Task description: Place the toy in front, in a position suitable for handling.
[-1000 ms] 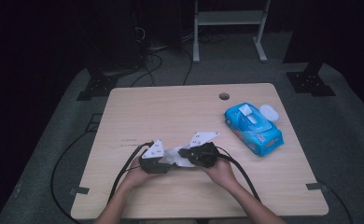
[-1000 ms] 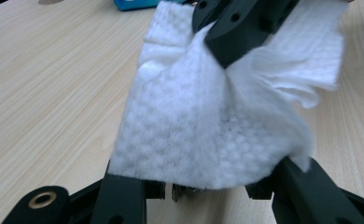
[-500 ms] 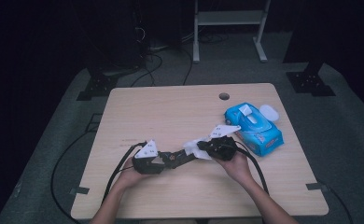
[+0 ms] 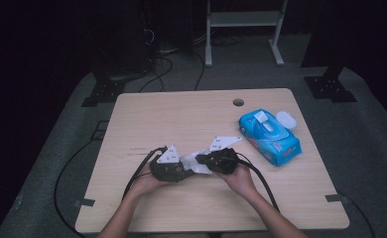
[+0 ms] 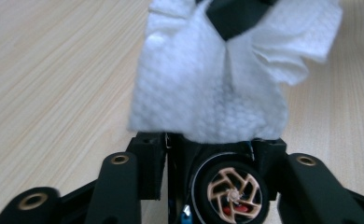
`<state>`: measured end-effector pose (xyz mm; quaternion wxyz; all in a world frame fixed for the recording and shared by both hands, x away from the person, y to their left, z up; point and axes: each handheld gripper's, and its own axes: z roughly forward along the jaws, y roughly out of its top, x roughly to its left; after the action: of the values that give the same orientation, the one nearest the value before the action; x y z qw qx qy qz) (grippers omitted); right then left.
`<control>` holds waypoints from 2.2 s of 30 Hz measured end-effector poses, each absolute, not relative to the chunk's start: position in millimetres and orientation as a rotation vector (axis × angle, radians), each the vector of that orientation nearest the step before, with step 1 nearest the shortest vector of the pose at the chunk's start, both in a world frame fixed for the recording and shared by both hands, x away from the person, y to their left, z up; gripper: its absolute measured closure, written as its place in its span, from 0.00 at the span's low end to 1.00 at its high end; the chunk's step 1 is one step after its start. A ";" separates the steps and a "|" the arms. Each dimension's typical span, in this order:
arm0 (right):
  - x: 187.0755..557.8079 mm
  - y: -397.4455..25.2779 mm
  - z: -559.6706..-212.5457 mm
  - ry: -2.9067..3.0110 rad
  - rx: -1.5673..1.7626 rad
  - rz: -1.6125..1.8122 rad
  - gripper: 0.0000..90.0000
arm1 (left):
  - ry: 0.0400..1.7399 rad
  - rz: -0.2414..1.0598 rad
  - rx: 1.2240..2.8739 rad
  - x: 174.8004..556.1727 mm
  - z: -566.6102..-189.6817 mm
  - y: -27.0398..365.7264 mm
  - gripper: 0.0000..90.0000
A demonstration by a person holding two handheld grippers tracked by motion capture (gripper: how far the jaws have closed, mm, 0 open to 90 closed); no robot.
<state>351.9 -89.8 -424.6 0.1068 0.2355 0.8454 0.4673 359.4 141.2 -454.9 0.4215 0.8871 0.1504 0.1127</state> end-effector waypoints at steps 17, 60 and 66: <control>358.4 -133.7 -431.4 2.412 0.847 1.380 0.96 | 0.372 0.287 2.272 358.7 -446.6 143.2 0.54; 355.0 -144.6 -435.9 2.387 0.869 1.431 0.96 | 0.285 0.324 2.541 374.5 -429.9 76.1 0.70; 355.0 -147.7 -427.4 2.363 0.874 1.519 0.96 | 0.289 0.326 2.433 369.6 -421.9 85.0 0.70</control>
<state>355.0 -147.7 -427.4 0.0998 0.2957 0.7991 0.5138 369.6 85.0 -421.9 0.3285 0.9297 0.1105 0.1244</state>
